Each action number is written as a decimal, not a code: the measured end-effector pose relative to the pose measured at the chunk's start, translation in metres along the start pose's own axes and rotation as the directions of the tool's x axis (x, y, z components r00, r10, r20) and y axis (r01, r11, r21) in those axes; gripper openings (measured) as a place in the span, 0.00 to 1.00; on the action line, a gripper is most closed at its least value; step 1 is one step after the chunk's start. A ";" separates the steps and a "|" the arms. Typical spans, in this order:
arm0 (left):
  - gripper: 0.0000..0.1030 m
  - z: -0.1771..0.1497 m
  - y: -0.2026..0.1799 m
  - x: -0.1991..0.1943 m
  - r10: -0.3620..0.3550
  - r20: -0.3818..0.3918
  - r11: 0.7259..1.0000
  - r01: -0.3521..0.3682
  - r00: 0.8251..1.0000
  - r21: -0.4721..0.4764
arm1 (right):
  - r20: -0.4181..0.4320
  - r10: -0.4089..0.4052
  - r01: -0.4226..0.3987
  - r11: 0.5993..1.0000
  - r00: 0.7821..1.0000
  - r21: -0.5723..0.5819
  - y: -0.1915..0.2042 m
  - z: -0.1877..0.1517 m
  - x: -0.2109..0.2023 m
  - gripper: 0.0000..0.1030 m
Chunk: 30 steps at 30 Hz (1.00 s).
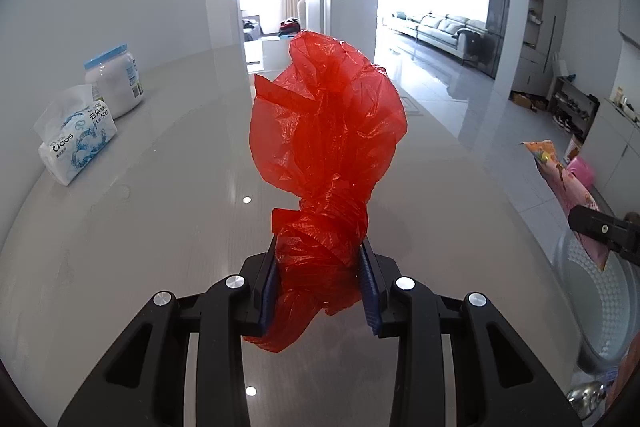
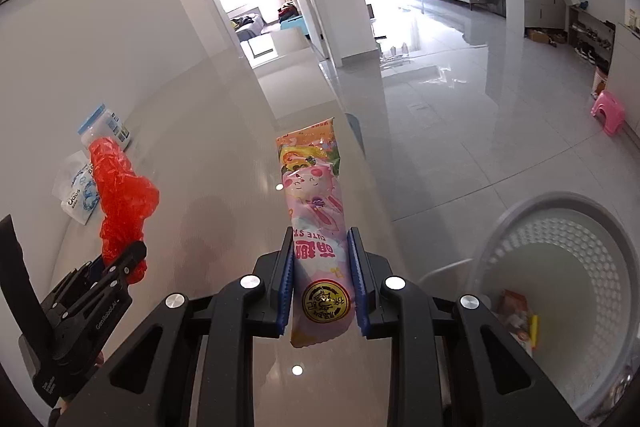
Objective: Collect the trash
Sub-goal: 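Carry packet and red bag over the basket and open both tools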
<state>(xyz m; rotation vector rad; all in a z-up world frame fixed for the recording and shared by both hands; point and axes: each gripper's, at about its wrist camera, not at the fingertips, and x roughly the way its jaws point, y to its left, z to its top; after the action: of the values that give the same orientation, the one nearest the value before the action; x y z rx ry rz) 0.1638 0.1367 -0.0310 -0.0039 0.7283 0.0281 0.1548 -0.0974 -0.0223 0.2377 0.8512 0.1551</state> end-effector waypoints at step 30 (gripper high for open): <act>0.33 -0.043 -0.232 -0.096 -0.332 -0.063 0.902 0.336 0.941 0.272 | 0.069 -0.149 0.124 0.951 0.986 0.284 -0.217 -0.113 -0.164 0.24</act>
<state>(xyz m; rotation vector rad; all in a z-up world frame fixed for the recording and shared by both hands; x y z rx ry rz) 0.0697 -0.0984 -0.0009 0.1417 0.7337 -0.4059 -0.0282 -0.3276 -0.0336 0.4461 0.7953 -0.1066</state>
